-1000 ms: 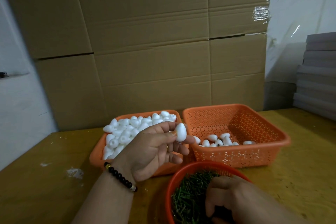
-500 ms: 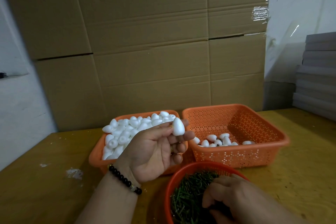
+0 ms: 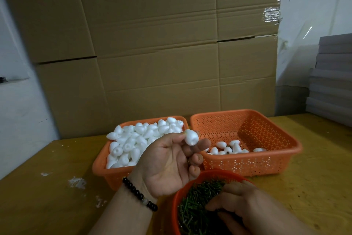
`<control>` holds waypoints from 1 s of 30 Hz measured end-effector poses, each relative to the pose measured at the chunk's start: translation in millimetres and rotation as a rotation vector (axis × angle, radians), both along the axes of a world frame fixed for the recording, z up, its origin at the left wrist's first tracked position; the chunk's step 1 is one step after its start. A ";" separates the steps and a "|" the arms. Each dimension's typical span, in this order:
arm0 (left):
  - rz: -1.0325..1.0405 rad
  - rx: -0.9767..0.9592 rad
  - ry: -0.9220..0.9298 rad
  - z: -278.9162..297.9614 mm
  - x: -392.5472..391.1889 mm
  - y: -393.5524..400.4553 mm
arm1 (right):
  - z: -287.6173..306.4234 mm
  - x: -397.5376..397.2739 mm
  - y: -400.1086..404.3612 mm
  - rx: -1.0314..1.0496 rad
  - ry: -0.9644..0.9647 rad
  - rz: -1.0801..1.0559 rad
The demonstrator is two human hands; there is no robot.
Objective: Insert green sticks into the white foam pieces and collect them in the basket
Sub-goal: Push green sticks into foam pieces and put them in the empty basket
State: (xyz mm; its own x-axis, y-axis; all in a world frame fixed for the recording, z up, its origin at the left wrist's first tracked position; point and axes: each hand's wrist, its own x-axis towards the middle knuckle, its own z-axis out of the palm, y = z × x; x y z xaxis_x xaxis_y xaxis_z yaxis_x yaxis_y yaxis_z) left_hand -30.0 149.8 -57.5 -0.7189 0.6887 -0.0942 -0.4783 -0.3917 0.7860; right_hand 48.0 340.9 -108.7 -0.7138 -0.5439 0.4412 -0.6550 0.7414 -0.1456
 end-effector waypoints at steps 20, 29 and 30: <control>0.048 0.129 -0.195 -5.6 2.7 11.3 | -5.2 0.1 -1.2 -0.613 0.420 -0.110; 0.128 0.118 -0.153 -14.1 7.7 23.1 | -6.1 -0.4 -1.9 -0.752 0.508 -0.164; 0.124 0.113 -0.136 -14.4 8.3 23.4 | -6.7 -0.5 -0.9 -0.760 0.496 -0.173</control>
